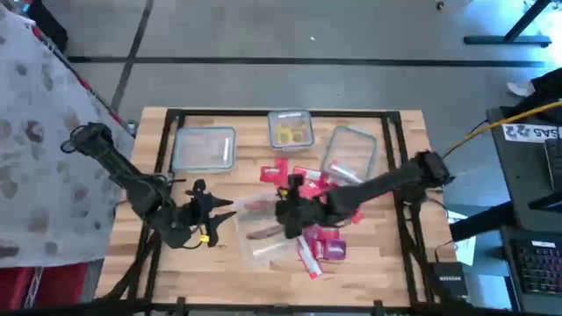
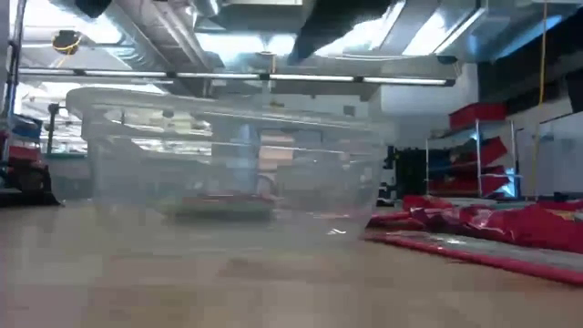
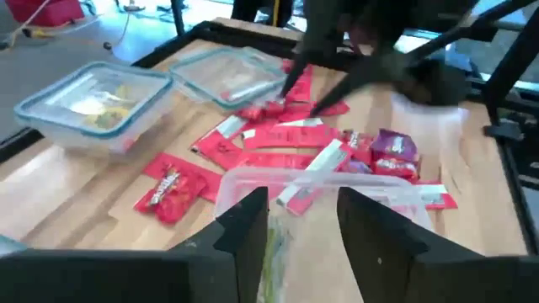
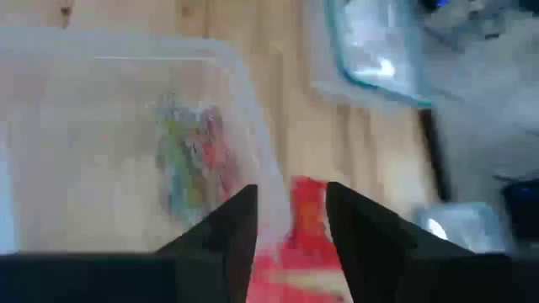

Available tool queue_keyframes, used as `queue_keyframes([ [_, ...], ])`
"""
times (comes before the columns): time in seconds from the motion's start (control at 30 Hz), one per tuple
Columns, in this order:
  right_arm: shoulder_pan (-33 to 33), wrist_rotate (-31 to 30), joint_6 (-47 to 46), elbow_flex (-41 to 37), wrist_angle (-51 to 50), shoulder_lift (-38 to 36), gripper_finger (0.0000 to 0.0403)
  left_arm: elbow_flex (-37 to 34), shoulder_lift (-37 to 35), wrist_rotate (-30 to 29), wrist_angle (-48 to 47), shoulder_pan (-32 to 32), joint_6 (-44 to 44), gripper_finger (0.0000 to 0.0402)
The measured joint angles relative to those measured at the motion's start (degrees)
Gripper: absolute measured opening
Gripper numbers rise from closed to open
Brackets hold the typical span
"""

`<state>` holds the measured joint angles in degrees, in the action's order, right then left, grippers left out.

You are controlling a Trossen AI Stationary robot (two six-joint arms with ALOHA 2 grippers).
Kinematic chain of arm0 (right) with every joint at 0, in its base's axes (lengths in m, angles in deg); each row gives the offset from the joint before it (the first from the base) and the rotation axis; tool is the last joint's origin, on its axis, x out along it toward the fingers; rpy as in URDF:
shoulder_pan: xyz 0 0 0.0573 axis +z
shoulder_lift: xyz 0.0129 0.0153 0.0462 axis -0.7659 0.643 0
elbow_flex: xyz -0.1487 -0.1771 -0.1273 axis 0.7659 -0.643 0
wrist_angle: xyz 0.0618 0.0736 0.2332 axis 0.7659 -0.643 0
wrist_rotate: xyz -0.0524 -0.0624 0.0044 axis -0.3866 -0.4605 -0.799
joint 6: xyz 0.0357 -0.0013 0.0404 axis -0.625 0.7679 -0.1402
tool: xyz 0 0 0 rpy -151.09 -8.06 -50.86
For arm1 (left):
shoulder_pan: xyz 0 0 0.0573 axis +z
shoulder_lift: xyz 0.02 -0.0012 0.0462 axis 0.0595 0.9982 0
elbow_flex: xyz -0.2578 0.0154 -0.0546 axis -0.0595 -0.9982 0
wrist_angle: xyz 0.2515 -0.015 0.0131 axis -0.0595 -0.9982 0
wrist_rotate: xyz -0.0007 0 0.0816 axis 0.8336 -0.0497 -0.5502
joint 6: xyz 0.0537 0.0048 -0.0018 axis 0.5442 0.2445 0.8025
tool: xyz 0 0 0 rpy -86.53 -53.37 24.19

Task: Sort candy
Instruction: Put the purple candy into the rectangular transparent bin

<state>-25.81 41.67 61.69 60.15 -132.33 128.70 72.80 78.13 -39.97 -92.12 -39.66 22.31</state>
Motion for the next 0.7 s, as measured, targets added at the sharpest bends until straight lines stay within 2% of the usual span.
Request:
queue_keyframes([
  [0.1,4.5,2.6,-6.7,-1.9,-9.1,-4.6,0.0113,0.0,0.0,0.0,-0.2,-0.7,-0.5,0.0129],
  [0.23,10.3,4.4,-18.1,-8.2,-13.6,-10.2,0.0111,0.0,0.9,-1.3,-0.1,-1.2,-1.2,0.0129],
  [0.5,18.0,-0.7,-51.3,-25.1,-13.6,-17.8,0.0111,0.0,3.9,-2.1,0.1,-1.1,-2.5,0.0129],
  [0.6,18.2,0.9,-63.9,-30.8,-13.2,-18.1,0.0111,0.0,3.9,-2.2,0.1,-1.1,-2.8,0.0129],
  [0.7,18.2,3.2,-69.3,-36.7,-8.5,-18.1,0.0111,0.0,3.9,-2.5,0.0,-1.1,-2.8,0.0129],
])
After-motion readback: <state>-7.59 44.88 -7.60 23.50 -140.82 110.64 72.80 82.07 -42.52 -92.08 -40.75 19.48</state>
